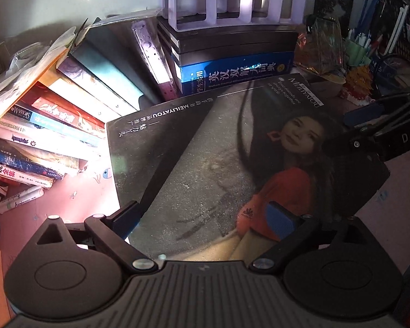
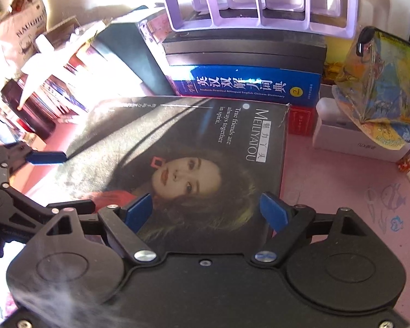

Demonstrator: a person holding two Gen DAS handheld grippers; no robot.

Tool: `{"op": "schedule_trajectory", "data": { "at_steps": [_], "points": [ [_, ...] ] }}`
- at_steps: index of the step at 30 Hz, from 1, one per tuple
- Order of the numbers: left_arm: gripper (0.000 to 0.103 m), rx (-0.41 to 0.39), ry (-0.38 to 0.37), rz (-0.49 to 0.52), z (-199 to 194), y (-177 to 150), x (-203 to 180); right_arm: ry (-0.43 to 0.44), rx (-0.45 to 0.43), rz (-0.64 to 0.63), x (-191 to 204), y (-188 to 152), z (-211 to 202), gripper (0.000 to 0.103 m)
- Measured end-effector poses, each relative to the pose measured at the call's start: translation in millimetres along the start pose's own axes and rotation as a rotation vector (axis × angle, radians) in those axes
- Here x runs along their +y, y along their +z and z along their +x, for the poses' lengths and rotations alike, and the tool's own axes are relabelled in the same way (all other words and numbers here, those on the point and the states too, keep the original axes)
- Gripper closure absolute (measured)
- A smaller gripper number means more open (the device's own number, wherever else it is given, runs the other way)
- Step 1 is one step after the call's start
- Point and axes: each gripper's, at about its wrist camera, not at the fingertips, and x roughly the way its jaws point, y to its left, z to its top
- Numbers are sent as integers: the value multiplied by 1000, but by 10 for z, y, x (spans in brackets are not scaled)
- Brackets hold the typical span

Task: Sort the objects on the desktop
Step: 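Lower the album flat onto the box opening with both grippers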

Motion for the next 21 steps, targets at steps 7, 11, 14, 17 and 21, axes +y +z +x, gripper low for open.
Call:
{"op": "schedule_trajectory", "data": {
  "at_steps": [7,11,14,17,21],
  "points": [
    [4,9,14,-41,-136,-72,9,-60,34,123,167,-73,-223,14],
    [4,14,22,-64,-214,-114,14,-112,30,173,331,-152,-393,13],
    [4,18,28,-81,-272,-145,18,-146,31,190,451,-222,-496,11],
    [4,22,34,-99,-330,-176,22,-156,30,210,536,-304,-591,10],
    [4,16,58,-133,-480,-217,9,-183,22,227,616,-380,-706,9]
  ]
}}
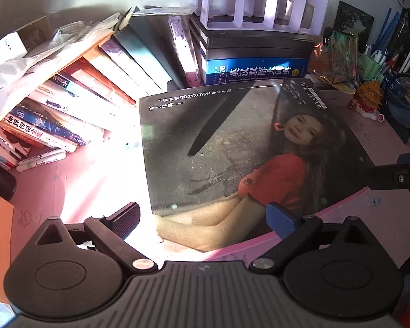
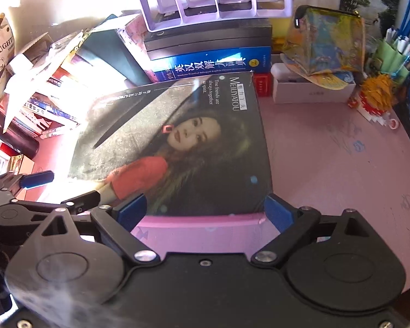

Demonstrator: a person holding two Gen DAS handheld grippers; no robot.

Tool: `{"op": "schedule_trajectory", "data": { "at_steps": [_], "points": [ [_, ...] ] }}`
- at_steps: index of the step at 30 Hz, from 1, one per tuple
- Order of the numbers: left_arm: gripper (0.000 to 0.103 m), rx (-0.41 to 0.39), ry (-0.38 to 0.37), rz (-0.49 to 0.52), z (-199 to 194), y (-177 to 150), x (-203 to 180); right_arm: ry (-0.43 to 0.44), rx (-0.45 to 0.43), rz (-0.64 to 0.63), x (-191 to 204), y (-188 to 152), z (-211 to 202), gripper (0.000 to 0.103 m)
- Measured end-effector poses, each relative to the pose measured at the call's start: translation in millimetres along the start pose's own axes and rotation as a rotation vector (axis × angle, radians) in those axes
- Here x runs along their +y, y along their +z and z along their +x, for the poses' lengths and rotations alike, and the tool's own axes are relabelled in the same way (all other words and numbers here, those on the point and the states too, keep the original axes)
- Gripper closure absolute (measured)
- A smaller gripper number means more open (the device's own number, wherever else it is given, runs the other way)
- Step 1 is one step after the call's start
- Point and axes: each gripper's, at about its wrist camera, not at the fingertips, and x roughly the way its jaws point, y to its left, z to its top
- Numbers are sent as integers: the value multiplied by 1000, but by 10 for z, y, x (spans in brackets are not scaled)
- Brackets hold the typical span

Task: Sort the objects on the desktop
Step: 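Lower the album flat onto the box opening with both grippers, then open both grippers and pull both tools back from the covered box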

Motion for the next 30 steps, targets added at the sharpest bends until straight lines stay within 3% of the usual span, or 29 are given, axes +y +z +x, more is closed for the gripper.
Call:
{"op": "schedule_trajectory", "data": {
  "at_steps": [4,15,21,30],
  "points": [
    [4,-21,12,-33,-228,-42,-31,-8,-9,-9,21,-70,-127,9],
    [4,-70,139,-107,-872,-266,-317,42,7,-62,-10,-402,-486,9],
    [4,-104,148,-160,-1189,-459,-504,27,22,-72,-14,-595,-749,9],
    [4,-147,198,-100,-1645,-662,-788,-23,-2,-65,-59,-805,-1236,9]
  ]
}}
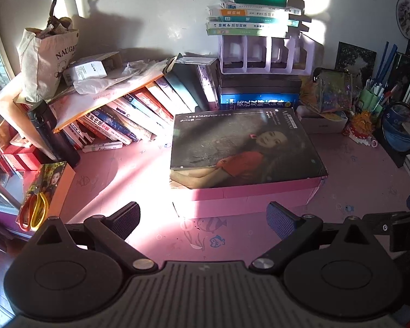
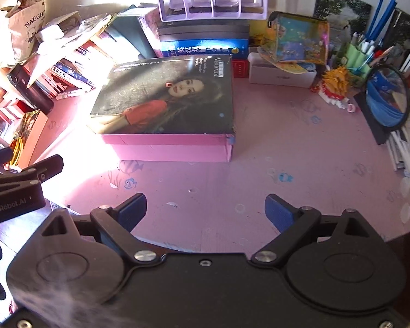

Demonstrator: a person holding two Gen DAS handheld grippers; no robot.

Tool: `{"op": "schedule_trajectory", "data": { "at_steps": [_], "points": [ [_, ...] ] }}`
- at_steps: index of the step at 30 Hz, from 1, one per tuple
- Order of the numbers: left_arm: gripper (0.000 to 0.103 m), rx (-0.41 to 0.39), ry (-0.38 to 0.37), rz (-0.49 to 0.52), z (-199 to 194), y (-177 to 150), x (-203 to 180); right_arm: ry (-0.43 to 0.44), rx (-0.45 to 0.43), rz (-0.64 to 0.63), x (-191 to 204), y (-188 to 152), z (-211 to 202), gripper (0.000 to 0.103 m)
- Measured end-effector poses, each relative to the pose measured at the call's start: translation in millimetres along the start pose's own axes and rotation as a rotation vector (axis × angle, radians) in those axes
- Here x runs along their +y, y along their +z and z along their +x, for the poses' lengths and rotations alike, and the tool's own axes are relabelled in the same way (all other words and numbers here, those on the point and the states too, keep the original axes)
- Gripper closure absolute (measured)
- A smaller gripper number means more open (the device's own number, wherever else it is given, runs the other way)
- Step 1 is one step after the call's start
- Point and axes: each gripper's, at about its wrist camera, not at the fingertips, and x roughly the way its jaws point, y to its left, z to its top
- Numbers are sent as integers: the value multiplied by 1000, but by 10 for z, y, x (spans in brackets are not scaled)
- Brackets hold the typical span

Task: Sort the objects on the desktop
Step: 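Open both grippers and pull both tools back from the covered box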

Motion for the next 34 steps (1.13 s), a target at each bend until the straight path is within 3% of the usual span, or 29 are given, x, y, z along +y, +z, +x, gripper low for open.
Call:
{"op": "schedule_trajectory", "data": {
  "at_steps": [6,14,34],
  "points": [
    [4,-37,35,51,-352,-98,-104,-31,-34,11,-14,-109,-339,9],
    [4,-49,-28,-26,-531,-120,-16,-36,-70,-3,61,-166,-554,9],
    [4,-63,-61,-55,-620,-182,-16,-26,-76,-31,155,-207,-603,9]
  ]
}}
